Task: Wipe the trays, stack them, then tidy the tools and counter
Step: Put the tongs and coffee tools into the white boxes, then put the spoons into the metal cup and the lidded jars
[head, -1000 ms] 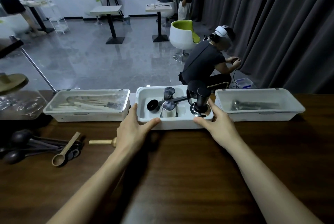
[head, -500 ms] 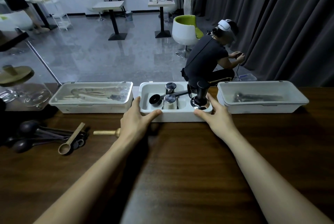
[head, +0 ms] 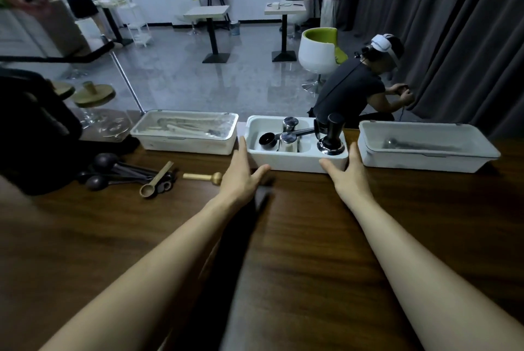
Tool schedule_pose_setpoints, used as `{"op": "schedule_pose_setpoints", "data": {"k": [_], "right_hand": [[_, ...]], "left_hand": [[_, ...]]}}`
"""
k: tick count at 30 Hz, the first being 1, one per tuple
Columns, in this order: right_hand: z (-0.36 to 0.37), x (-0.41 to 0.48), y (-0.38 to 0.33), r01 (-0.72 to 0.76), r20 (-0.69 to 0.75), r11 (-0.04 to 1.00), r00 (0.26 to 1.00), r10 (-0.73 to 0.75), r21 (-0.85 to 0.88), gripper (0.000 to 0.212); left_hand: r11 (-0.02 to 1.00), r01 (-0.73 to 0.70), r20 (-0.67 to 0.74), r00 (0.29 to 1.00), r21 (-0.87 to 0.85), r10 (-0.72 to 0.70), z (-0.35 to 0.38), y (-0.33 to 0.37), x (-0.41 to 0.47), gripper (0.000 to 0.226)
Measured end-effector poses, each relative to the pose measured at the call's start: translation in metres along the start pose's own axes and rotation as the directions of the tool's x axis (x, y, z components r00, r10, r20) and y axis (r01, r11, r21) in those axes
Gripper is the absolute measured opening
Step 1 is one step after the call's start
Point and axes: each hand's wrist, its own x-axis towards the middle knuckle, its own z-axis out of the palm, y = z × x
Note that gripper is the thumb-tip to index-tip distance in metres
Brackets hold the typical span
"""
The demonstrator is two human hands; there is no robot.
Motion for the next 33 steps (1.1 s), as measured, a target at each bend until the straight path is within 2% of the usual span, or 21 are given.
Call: {"op": "schedule_pose_setpoints", "data": {"k": [2,5,8,13,19,24,28,33], "right_hand": [[0.002,-0.017,0.007,-0.001,-0.047,1.000,0.999,0.003,0.029,0.096],[0.004,-0.050,0.007,0.030,-0.036,1.000,0.999,-0.030,-0.005,0.084],[0.012,-0.078,-0.001,0.063,0.044,0.997,0.997,-0.062,-0.034,0.077],[0.039,-0.117,-0.020,0.157,0.204,0.985,0.969,-0.141,-0.065,0.067],[0.108,-0.155,-0.054,0.219,0.314,0.975,0.924,-0.219,0.037,0.065],[0.183,-0.185,-0.082,0.229,0.333,0.968,0.909,-0.250,0.100,0.066],[0.231,-0.198,-0.100,0.224,0.351,0.966,0.901,-0.256,0.128,0.063],[0.282,-0.195,-0.134,0.266,0.413,0.947,0.854,-0.318,0.180,0.058]], "left_hand": [[0.999,-0.026,-0.012,1.000,-0.033,0.026,0.002,-0.007,-0.022,0.097],[0.996,-0.004,-0.076,0.997,-0.085,-0.002,-0.004,-0.015,-0.069,0.091],[0.995,-0.023,-0.152,0.988,-0.098,0.008,-0.016,-0.031,-0.105,0.083],[0.995,-0.004,-0.193,0.981,-0.098,-0.015,-0.059,-0.067,-0.136,0.069],[0.980,-0.012,-0.264,0.964,-0.199,-0.042,-0.124,-0.127,-0.146,0.060],[0.983,0.000,-0.235,0.971,-0.185,-0.044,-0.186,-0.185,-0.142,0.072],[0.980,0.033,-0.239,0.968,-0.196,-0.081,-0.220,-0.221,-0.144,0.063],[0.970,0.028,-0.316,0.943,-0.241,-0.106,-0.256,-0.246,-0.136,0.072]]}}
